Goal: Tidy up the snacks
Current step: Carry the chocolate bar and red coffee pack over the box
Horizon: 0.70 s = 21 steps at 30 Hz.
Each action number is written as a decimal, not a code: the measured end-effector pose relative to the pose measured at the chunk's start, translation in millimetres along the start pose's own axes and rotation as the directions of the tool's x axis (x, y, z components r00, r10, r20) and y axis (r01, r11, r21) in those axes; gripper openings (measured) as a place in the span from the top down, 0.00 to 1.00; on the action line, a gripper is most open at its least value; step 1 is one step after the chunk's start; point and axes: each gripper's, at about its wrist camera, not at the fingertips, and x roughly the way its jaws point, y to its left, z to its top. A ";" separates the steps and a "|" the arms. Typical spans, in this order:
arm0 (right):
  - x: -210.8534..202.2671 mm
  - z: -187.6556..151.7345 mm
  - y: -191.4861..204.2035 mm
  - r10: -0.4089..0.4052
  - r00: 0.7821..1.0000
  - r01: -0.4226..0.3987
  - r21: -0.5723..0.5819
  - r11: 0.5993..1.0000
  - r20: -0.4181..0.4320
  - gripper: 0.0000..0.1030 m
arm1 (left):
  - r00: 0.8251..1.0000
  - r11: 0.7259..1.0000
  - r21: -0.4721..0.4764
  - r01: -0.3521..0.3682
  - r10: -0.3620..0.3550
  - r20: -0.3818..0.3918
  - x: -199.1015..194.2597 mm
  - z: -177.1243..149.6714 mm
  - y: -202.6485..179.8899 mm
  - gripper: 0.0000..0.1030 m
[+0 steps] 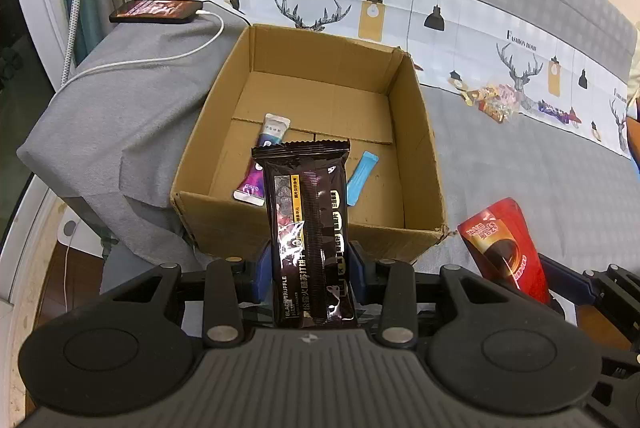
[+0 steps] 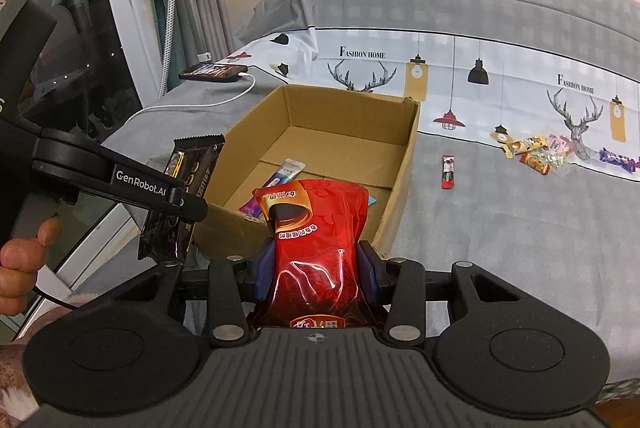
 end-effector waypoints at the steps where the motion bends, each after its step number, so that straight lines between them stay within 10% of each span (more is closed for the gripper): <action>1: 0.0 0.2 0.0 0.000 1.000 0.000 0.000 1.000 -0.001 0.56 | 1.000 1.000 0.000 0.000 0.000 -0.002 0.8 0.3 0.1 0.58; 21: 21.7 11.0 6.9 -0.025 0.999 0.025 0.005 1.000 -0.047 0.56 | 0.999 1.000 0.002 0.002 -0.002 -0.033 22.1 9.3 4.7 0.58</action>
